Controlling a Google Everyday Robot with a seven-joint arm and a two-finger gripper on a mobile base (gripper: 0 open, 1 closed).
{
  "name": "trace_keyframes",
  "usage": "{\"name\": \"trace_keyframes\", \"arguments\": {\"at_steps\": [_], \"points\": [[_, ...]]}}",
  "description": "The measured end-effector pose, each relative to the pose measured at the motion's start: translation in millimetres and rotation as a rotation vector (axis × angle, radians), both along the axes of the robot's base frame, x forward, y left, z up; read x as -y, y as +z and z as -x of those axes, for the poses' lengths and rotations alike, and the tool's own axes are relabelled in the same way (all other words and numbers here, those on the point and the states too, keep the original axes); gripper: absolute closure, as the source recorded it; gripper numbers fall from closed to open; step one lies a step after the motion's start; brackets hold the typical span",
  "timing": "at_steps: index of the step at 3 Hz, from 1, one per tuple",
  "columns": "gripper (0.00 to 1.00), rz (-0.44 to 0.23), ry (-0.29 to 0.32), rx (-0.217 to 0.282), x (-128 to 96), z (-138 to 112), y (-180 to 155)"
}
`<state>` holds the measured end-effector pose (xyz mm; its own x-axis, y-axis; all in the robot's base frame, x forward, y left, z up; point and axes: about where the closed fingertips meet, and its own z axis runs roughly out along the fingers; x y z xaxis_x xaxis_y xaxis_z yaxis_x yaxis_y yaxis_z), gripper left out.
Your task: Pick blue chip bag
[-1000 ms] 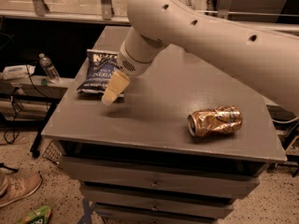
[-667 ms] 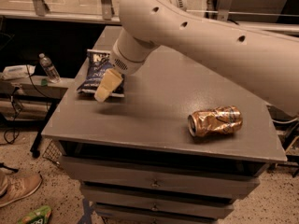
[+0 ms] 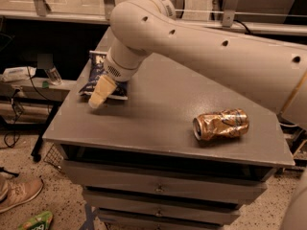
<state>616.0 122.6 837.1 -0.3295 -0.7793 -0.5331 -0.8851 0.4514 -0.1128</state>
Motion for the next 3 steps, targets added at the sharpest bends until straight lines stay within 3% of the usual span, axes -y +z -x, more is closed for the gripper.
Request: {"name": "trace_keyframes", "arguments": {"at_steps": [2,3], "points": [[0.40,-0.013,0.005,0.008,-6,-5,2],[0.65,-0.045,0.004,0.050,-2,-11,21]]}}
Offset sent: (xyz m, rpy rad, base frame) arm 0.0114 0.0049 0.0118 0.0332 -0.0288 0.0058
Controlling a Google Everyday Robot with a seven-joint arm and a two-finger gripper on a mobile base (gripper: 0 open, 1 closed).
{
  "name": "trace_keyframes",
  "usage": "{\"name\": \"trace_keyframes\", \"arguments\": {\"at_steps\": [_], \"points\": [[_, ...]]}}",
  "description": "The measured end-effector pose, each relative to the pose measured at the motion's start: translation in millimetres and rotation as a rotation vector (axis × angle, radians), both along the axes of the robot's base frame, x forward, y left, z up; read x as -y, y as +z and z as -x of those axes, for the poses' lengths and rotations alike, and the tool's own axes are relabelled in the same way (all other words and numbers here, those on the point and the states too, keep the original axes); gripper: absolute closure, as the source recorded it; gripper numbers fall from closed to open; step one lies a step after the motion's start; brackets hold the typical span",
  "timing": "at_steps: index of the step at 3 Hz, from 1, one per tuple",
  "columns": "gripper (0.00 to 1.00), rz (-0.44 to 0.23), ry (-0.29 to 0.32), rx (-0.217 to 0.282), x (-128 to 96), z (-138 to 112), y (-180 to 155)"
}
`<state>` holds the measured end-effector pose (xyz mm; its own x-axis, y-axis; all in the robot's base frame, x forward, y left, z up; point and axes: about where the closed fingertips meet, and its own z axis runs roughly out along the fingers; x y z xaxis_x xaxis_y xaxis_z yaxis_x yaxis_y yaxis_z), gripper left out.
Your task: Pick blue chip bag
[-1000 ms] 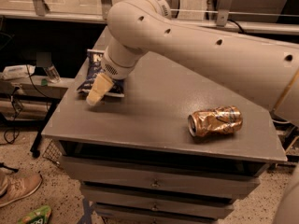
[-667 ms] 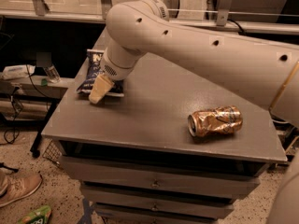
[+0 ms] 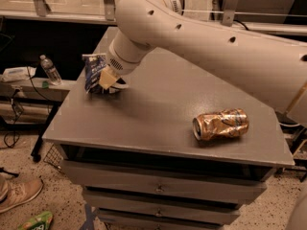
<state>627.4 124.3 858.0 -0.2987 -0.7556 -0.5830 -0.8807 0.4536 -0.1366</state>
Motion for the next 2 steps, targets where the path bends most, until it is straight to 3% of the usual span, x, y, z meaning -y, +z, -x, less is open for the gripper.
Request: {"name": "trace_keyframes", "arguments": {"at_steps": [1,2], "points": [[0.87,-0.042,-0.006,0.052,7,-8,23],[1.00,-0.086,-0.027,0.138,16,-16,56]]}}
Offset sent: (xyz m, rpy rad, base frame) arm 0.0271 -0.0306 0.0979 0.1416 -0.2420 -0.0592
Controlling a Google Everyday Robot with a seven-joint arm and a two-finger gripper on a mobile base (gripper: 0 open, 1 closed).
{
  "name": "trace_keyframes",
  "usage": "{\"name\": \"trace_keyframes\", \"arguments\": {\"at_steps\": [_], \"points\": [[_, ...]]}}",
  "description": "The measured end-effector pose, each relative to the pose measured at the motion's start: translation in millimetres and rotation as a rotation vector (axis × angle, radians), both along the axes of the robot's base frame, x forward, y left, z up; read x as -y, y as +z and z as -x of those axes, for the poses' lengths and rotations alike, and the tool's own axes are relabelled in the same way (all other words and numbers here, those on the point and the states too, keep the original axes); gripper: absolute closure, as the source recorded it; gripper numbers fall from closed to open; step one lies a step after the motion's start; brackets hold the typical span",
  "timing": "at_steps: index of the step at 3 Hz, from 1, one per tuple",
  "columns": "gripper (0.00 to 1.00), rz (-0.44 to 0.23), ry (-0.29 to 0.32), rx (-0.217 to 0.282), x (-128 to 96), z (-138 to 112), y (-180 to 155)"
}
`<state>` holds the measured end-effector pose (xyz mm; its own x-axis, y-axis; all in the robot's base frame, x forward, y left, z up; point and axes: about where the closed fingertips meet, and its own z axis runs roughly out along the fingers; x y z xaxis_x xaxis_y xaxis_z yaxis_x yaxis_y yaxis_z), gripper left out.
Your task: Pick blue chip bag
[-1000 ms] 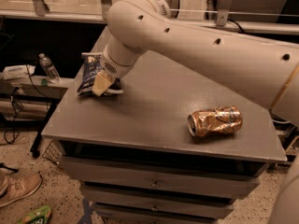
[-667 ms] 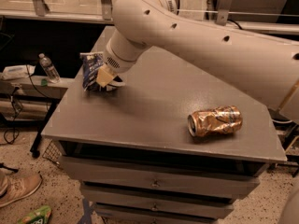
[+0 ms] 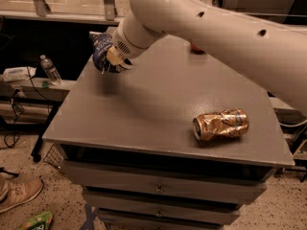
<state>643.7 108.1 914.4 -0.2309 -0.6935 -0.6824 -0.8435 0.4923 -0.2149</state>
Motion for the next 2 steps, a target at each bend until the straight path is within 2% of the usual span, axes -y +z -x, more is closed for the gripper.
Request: {"name": "trace_keyframes", "arguments": {"at_steps": [1,2], "points": [[1.00,-0.039,-0.011,0.078,5,-5,29],[1.00,-0.067,-0.013,0.130,8,-7,49]]}}
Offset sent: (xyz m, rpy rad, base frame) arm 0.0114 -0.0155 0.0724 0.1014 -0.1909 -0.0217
